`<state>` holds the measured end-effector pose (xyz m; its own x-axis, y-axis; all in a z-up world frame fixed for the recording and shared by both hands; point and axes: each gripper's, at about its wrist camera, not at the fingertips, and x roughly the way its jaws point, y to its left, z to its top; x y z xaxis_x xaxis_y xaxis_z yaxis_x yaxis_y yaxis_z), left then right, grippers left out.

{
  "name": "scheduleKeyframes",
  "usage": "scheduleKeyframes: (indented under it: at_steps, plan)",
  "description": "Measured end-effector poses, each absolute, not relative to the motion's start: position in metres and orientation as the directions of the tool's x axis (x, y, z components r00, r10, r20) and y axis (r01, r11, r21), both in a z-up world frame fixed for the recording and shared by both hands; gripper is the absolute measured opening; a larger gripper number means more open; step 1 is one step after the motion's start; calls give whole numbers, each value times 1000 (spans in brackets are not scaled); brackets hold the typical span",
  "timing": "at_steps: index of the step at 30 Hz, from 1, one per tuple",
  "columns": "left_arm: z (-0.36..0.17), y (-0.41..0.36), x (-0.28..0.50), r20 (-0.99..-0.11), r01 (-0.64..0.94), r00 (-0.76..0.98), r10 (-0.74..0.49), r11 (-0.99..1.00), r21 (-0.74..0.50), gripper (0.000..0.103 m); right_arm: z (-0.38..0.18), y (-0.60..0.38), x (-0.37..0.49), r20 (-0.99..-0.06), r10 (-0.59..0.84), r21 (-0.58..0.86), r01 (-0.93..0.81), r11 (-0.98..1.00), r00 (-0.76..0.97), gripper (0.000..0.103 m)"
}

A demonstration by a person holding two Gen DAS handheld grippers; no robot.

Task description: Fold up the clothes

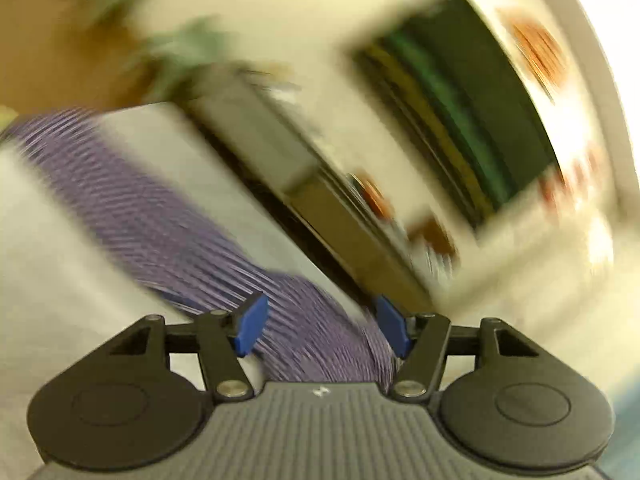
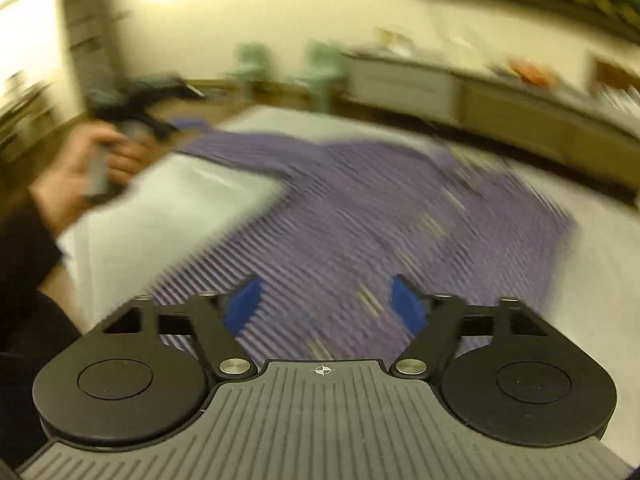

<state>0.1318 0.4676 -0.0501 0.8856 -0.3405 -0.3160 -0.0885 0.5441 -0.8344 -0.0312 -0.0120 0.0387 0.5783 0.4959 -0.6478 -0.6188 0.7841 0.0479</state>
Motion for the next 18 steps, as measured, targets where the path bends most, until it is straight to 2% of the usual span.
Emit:
scheduleKeyframes:
  at_steps: [2, 4, 6, 8, 9, 12, 16, 18]
  plan:
    - [-81, 522, 118, -283, -162, 913, -292, 378, -912, 69, 55, 41, -16, -646, 545, 22, -700, 713, 534, 84]
    - [-106, 569, 107, -289, -248, 931, -224, 194, -949, 71, 53, 105, 7, -657, 574, 0, -762, 648, 488, 84]
    - [-118, 606, 91, -270, -256, 951, -153, 104, -961, 83, 47, 173, 26, -667, 586, -47, -810, 584, 461, 84]
    - [-132, 634, 82, -259, -260, 960, -106, 8, -966, 90, 30, 243, 44, -673, 578, -122, -840, 529, 462, 84]
    - [-140, 646, 79, -241, -244, 967, -85, -38, -969, 91, 18, 277, 55, -676, 572, -159, -849, 504, 465, 84]
    - [-152, 666, 78, -180, -185, 982, -61, -88, -979, 93, -25, 375, 96, -661, 568, -288, -865, 410, 490, 84]
    - [-152, 678, 79, -137, -145, 986, -92, -88, -985, 96, -80, 474, 135, -638, 541, -431, -836, 339, 548, 81]
    - [-156, 685, 87, -125, -135, 985, -115, -80, -988, 96, -98, 496, 148, -660, 519, -425, -839, 339, 544, 78]
